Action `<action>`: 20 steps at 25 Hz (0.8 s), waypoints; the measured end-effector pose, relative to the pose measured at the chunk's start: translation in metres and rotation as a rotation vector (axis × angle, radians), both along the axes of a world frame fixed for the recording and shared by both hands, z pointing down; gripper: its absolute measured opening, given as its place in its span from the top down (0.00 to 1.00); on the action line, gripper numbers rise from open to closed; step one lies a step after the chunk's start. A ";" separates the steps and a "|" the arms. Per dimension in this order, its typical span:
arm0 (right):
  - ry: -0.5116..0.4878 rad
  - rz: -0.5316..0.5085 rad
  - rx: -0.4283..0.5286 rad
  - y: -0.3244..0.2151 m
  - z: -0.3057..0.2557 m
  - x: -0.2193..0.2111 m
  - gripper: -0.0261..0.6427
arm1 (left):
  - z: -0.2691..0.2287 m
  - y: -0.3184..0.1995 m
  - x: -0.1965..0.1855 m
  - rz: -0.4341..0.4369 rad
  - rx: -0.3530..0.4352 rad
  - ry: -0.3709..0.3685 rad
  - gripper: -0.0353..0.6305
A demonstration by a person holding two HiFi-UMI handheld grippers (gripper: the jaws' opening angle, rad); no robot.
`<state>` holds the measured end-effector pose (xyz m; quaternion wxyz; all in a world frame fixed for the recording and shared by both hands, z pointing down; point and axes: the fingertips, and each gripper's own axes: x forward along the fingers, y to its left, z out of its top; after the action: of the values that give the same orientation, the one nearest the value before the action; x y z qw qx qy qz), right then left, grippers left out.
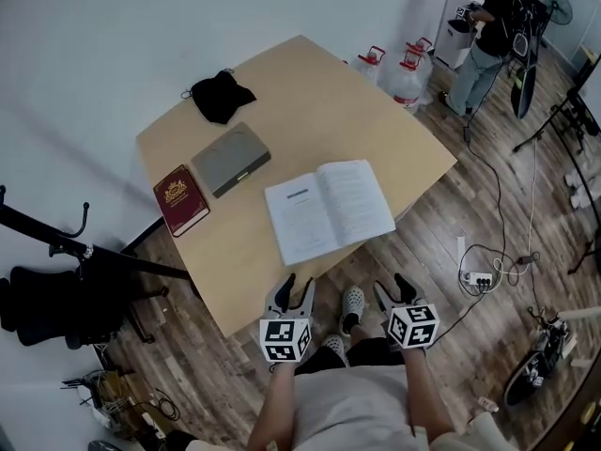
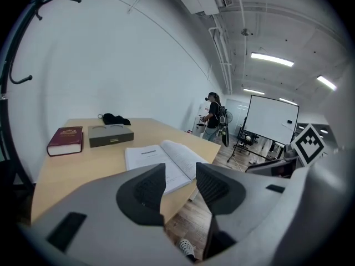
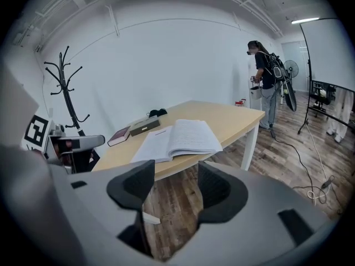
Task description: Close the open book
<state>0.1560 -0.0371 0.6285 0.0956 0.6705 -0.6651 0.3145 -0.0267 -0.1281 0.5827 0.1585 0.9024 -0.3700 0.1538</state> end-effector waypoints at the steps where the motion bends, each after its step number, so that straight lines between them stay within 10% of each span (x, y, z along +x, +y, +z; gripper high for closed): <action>1: 0.001 -0.009 -0.007 -0.005 0.002 0.001 0.58 | -0.001 -0.006 0.000 -0.005 0.002 -0.005 0.68; 20: -0.085 -0.054 0.000 -0.101 0.009 0.048 0.58 | -0.017 -0.083 0.055 -0.035 0.019 -0.012 0.68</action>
<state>0.2039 -0.1379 0.6377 0.0755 0.6382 -0.6865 0.3400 0.0279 -0.2108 0.5662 0.1505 0.8963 -0.3881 0.1529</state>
